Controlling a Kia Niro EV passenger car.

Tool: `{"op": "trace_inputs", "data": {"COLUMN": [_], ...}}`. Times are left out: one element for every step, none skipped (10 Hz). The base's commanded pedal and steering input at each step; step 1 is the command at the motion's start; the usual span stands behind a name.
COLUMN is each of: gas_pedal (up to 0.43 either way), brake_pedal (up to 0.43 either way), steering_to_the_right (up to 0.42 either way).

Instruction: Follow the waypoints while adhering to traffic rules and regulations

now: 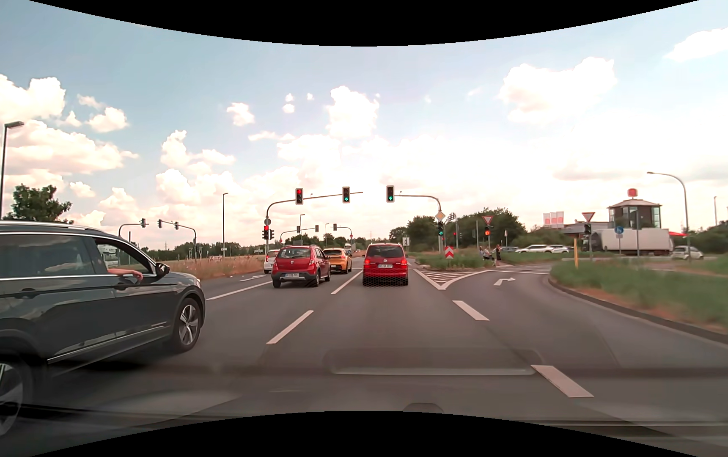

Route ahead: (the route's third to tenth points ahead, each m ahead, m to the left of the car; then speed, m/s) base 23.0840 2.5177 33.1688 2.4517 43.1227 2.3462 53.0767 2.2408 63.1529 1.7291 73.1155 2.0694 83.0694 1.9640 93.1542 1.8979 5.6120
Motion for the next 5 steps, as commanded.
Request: {"op": "trace_inputs", "data": {"gas_pedal": [0.0,0.0,0.0,0.0,0.0], "brake_pedal": [0.244,0.244,0.244,0.244,0.244], "steering_to_the_right": [-0.008,-0.006,-0.005,-0.005,-0.004]}}
